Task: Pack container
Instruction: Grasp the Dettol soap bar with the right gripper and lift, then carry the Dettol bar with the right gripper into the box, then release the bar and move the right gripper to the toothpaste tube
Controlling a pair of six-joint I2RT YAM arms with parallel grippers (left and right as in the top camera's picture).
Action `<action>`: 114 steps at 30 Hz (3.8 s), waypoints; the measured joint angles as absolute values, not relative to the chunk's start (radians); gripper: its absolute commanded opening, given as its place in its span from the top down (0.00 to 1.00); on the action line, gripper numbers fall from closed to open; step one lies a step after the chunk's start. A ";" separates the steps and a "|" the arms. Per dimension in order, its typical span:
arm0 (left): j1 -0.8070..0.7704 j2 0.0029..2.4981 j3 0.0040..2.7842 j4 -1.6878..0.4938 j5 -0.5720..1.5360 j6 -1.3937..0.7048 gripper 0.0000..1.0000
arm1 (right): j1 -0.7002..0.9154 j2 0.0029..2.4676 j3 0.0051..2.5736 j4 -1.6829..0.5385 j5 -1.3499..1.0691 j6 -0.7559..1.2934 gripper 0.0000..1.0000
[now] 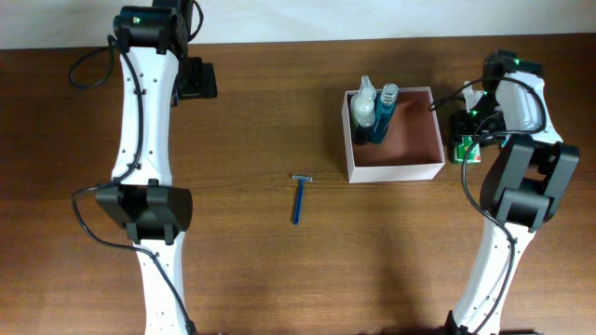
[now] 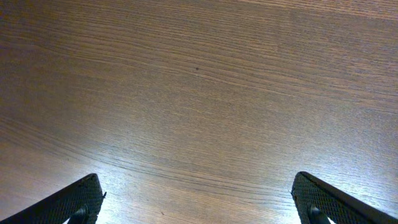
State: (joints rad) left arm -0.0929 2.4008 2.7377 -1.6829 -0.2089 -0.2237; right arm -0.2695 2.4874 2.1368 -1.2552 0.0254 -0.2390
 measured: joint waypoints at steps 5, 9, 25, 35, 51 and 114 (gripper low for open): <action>-0.093 2.401 2.738 -1.683 -0.209 -0.224 0.01 | -0.270 2.487 2.137 -1.255 0.026 -0.237 0.48; -0.093 2.401 2.738 -1.683 -0.208 -0.224 0.01 | -0.271 2.487 2.137 -1.259 0.026 -0.237 0.48; -0.093 2.401 2.738 -1.683 -0.209 -0.224 0.01 | -0.271 2.511 2.448 -1.509 0.030 -0.226 0.55; -0.093 2.401 2.738 -1.682 -0.208 -0.224 0.01 | -0.248 2.498 2.727 -1.693 -0.075 -0.134 0.55; -0.093 2.401 2.738 -1.682 -0.209 -0.224 0.01 | -0.041 2.432 2.720 -1.693 -0.175 -0.015 0.53; -0.093 2.401 2.738 -1.682 -0.209 -0.224 0.01 | -0.458 2.361 2.535 -1.437 -0.179 -0.297 0.01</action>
State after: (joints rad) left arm -0.0929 2.4008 2.7377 -1.6825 -0.2089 -0.2237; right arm -0.4576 2.3611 2.5347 -1.4368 -0.1787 -0.2970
